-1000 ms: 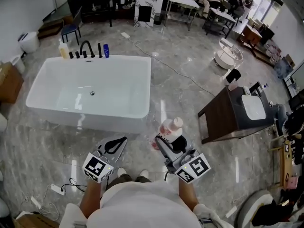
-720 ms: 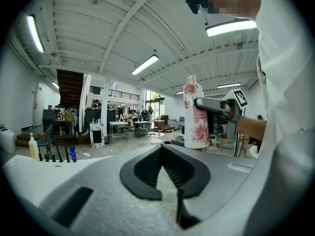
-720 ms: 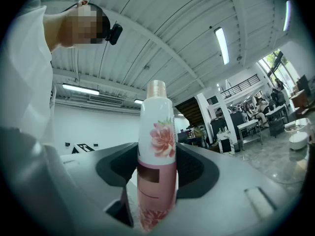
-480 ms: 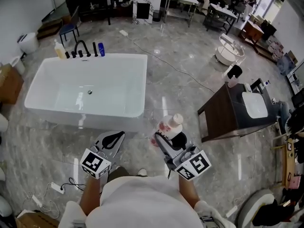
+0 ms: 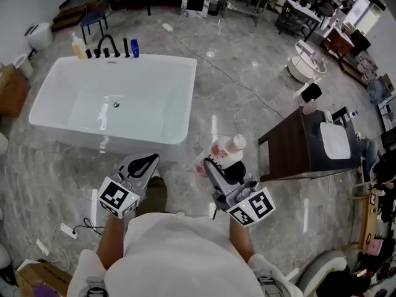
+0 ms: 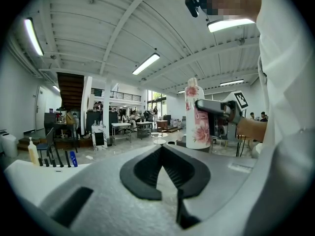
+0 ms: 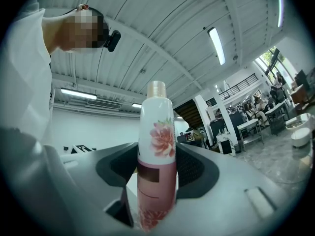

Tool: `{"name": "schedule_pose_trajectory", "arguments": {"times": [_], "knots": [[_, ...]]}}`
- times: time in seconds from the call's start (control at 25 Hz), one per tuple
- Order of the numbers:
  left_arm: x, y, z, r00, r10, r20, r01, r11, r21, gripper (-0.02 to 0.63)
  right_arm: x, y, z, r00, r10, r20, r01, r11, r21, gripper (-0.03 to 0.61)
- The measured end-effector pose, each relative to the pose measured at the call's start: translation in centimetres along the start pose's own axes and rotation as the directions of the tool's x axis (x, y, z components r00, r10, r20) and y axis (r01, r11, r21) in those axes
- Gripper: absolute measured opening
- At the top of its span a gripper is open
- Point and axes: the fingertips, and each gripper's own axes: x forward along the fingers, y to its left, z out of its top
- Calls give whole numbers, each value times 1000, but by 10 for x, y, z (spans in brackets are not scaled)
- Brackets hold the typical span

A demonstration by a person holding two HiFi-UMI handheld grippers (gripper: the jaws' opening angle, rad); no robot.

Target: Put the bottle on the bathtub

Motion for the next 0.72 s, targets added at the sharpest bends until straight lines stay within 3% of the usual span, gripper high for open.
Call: {"name": "schedule_pose_trajectory", "arguments": {"times": [0.32, 0.52, 0.72], "knots": [[41, 93, 1, 999, -21, 25, 22, 1000, -20, 2, 81, -42, -7, 999, -36, -39, 35, 999, -34, 239], [72, 187, 10, 997, -17, 74, 20, 999, -41, 2, 165, -76, -4, 997, -55, -48, 51, 995, -81, 239], [88, 277, 10, 998, -14, 69, 19, 998, -65, 2, 248, -103, -9, 995, -73, -69, 67, 993, -95, 239]]}}
